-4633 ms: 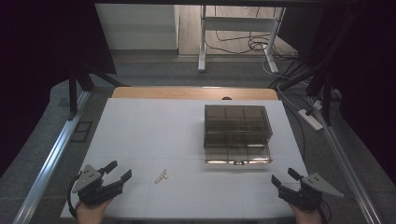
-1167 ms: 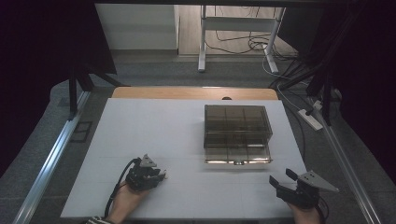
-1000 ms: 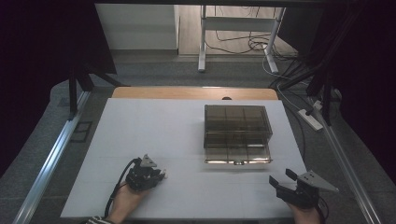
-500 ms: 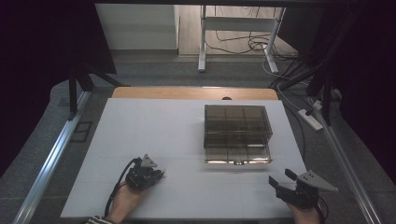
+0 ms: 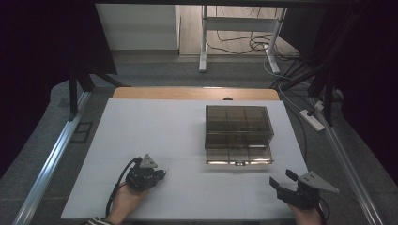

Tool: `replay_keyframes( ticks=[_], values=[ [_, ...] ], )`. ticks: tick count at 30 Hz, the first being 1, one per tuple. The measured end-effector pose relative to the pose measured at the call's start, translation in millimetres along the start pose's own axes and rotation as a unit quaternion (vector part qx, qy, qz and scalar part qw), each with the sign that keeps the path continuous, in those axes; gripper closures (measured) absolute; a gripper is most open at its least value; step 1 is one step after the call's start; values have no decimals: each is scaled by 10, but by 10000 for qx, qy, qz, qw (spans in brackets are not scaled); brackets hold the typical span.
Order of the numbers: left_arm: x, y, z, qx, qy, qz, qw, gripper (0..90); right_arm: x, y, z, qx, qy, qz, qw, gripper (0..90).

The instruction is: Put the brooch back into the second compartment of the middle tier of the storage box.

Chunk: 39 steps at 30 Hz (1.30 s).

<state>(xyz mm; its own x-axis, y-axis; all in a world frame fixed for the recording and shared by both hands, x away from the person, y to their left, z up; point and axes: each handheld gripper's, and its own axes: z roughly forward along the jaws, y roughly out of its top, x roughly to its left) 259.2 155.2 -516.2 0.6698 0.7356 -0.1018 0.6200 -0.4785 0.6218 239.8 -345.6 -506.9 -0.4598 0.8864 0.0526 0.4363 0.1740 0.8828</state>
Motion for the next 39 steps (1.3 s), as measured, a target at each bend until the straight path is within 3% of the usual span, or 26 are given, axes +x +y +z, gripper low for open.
replay_keyframes(
  ticks=[10,26,39],
  values=[
    [-47,91,-63,-78,-173,152,9997,827,-3,-8,5,3,66,-17,10000,247],
    [-169,375,-57,-185,-509,354,9979,827,-1,-11,5,-11,67,-36,10000,246],
    [-297,664,-74,-382,-793,529,9947,827,0,-13,4,-44,66,-36,10000,242]
  ],
)
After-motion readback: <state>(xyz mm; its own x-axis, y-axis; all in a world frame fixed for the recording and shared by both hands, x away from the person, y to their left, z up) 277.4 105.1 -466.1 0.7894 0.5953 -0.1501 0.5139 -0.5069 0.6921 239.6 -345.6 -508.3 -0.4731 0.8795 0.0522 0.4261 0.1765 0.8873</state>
